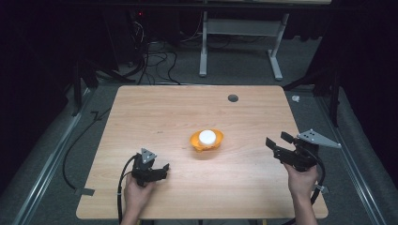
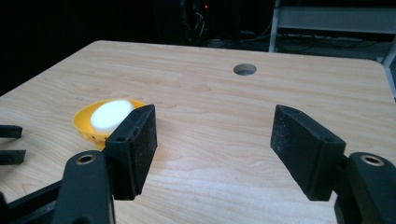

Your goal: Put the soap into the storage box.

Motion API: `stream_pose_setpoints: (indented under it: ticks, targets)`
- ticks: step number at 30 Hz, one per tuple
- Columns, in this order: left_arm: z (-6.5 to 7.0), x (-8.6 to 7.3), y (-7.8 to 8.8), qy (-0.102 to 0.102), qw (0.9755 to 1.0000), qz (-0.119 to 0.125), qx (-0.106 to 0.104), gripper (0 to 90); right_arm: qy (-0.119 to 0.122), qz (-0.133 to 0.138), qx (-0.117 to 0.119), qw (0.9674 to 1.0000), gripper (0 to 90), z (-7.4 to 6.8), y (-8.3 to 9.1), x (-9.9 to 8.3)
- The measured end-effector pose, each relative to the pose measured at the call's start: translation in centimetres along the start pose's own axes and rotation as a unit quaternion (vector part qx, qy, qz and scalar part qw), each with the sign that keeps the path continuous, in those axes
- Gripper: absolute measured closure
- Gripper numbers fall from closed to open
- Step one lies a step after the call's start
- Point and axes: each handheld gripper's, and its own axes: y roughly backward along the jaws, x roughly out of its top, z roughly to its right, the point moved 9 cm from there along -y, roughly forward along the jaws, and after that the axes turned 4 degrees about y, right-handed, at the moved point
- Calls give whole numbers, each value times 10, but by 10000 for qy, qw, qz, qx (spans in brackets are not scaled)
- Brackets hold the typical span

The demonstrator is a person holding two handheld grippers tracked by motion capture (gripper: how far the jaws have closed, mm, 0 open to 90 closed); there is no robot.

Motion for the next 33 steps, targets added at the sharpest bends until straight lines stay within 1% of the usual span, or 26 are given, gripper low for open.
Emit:
stream_pose_setpoints:
  ticks: [5,7,15,17,26,33]
  targets:
    - [0,0,0,2,10000,1,1,209,-70,-54,6,10000,322,2,-2,-9]
    - [0,0,0,2,10000,1,0,209,-64,-79,23,9999,320,3,-4,-13]
    - [0,0,0,13,10000,-1,-6,209,-119,-235,47,9996,308,2,-16,-34]
    - [0,0,0,11,10000,0,-4,209,-86,-288,26,9995,307,1,-19,-39]
    - [0,0,0,12,10000,-1,-4,209,-107,-548,31,9984,307,-4,-33,-61]
    - [0,0,0,12,10000,-1,-5,209,-26,-736,13,9973,307,-8,-42,-73]
